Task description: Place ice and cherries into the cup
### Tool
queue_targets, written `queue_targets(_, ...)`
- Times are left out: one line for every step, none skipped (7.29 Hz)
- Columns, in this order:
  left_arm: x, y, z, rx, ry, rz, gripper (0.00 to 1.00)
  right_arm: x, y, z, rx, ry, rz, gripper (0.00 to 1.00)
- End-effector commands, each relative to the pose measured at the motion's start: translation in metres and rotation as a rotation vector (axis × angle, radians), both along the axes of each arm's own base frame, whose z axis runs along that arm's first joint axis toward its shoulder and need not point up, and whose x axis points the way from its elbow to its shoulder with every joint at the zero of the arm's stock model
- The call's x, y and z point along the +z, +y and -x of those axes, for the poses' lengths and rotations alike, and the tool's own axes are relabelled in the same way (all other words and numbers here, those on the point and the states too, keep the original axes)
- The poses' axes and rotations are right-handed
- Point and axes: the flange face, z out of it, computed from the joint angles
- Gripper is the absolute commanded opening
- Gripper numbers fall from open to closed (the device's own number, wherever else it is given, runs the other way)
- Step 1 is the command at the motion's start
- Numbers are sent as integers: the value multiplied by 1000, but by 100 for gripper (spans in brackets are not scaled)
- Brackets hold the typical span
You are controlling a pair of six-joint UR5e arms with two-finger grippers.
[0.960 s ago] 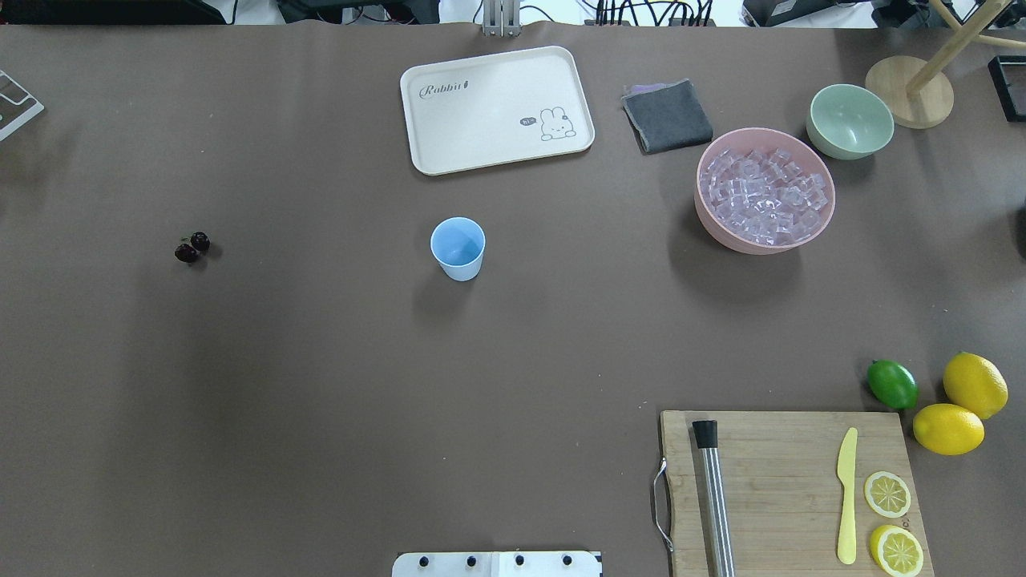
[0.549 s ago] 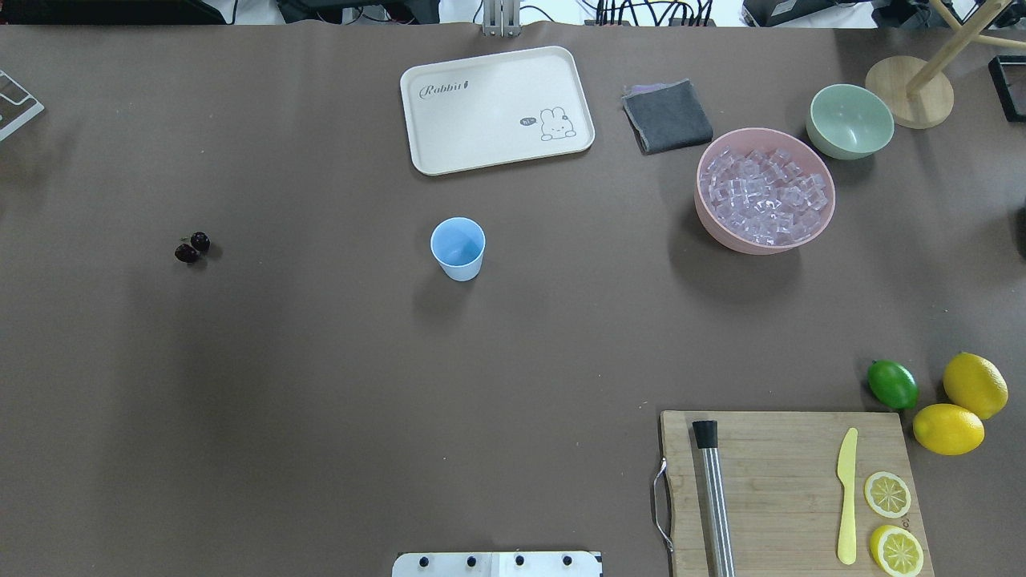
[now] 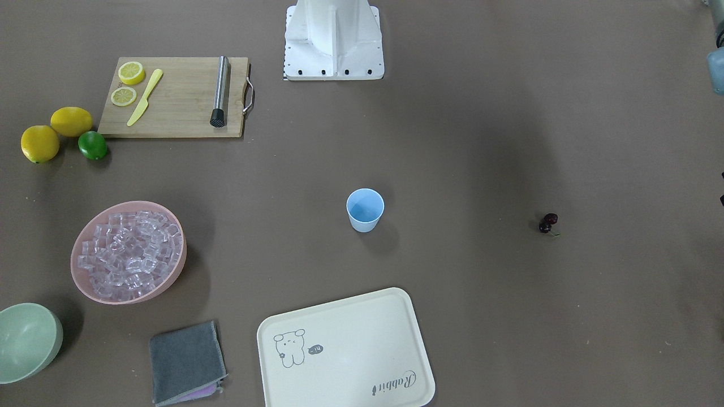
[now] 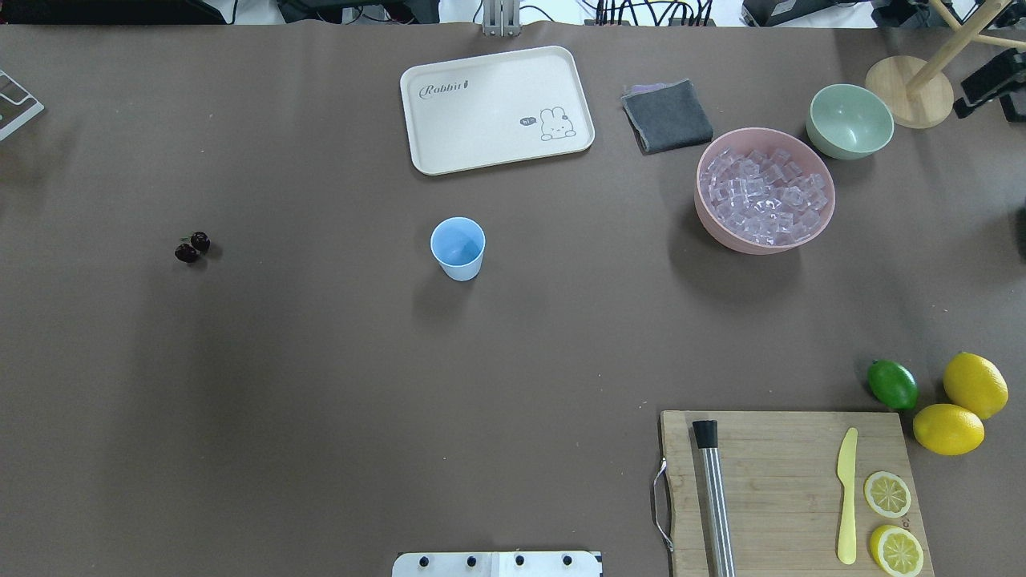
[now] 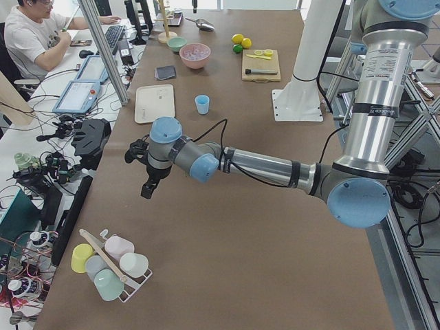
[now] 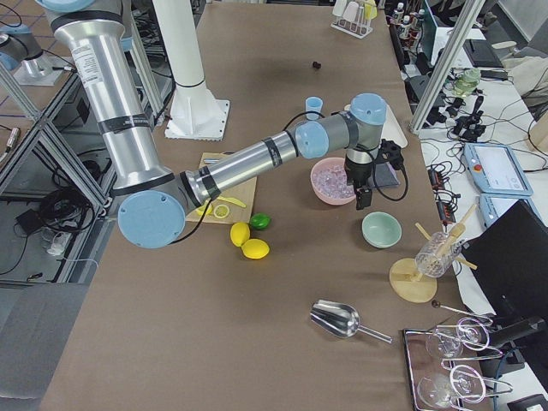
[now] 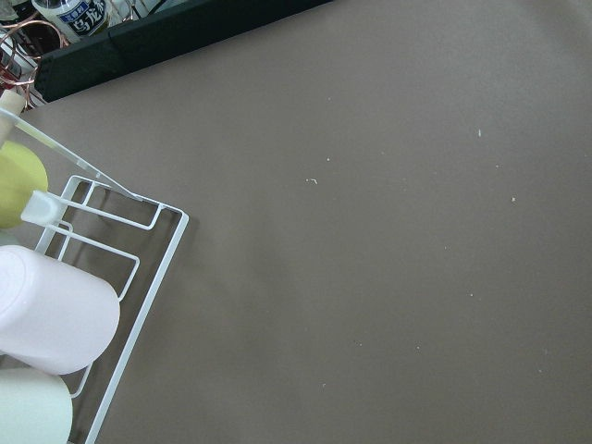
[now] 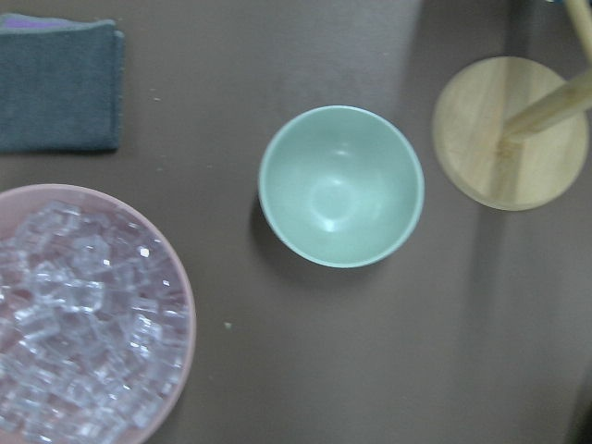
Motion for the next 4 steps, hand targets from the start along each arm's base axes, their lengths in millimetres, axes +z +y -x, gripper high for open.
queue_targets(-8, -6, -8, 13, 2, -15, 98, -47, -7, 106, -20, -41, 63, 98)
queue_targets(-11, -14, -14, 21, -4, -23, 98, -39, -5, 127, -51, -29, 72, 98)
queue_targets(-18, -20, -16, 22, -2, -31, 98, -19, -9, 151, -73, -16, 33, 97)
queue_targets(-18, -23, -17, 23, -4, -31, 98, 1, -15, 181, -87, -18, -35, 98)
